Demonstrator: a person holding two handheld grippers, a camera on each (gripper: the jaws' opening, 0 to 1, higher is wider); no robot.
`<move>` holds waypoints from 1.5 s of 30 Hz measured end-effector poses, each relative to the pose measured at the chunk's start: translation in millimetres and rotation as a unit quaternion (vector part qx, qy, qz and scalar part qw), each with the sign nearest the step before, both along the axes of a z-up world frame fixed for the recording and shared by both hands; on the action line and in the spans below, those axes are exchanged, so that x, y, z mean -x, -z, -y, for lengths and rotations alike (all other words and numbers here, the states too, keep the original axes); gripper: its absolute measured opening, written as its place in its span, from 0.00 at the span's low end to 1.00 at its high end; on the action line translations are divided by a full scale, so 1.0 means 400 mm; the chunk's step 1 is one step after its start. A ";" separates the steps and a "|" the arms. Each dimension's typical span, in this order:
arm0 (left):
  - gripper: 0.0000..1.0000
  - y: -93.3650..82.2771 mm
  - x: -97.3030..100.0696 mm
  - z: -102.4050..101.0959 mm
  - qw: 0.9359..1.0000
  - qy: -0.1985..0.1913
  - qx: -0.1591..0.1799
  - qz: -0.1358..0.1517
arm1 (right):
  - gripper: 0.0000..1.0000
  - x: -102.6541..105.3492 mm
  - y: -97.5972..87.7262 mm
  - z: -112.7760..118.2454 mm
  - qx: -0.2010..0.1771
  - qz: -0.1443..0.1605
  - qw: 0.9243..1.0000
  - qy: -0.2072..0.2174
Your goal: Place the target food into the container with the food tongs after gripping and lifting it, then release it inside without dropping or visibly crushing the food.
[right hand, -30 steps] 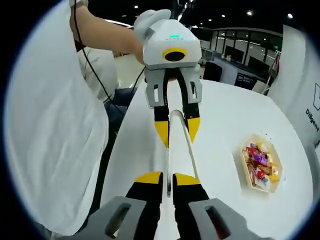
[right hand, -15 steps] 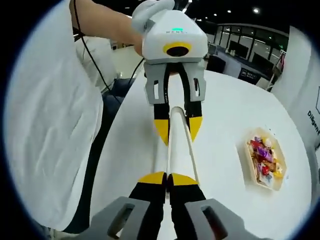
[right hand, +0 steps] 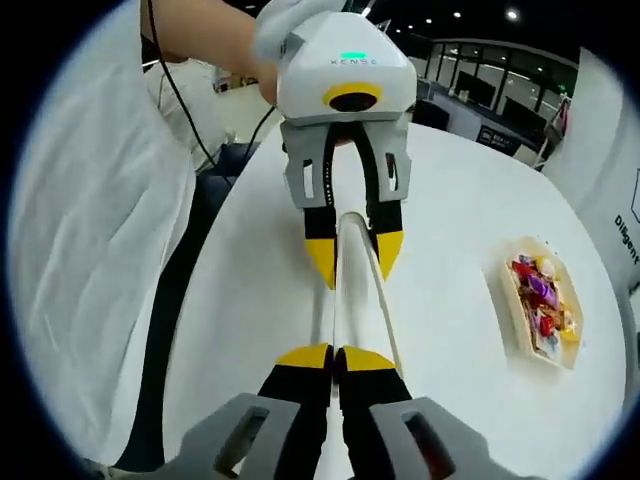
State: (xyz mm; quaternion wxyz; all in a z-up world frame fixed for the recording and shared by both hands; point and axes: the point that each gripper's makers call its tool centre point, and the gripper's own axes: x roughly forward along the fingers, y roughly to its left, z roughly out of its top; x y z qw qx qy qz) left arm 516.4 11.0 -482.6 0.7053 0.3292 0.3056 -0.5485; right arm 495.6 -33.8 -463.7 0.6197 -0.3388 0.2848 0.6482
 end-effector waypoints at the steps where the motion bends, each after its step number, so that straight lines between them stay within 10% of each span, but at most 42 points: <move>1: 0.17 0.003 0.001 0.000 1.000 0.001 -0.001 0.000 | 0.00 0.001 0.004 0.001 0.000 -0.004 1.000 0.002; 45: 0.18 0.043 -0.057 0.013 0.999 0.003 -0.036 -0.021 | 0.00 -0.061 0.075 0.019 0.023 -0.019 0.999 0.041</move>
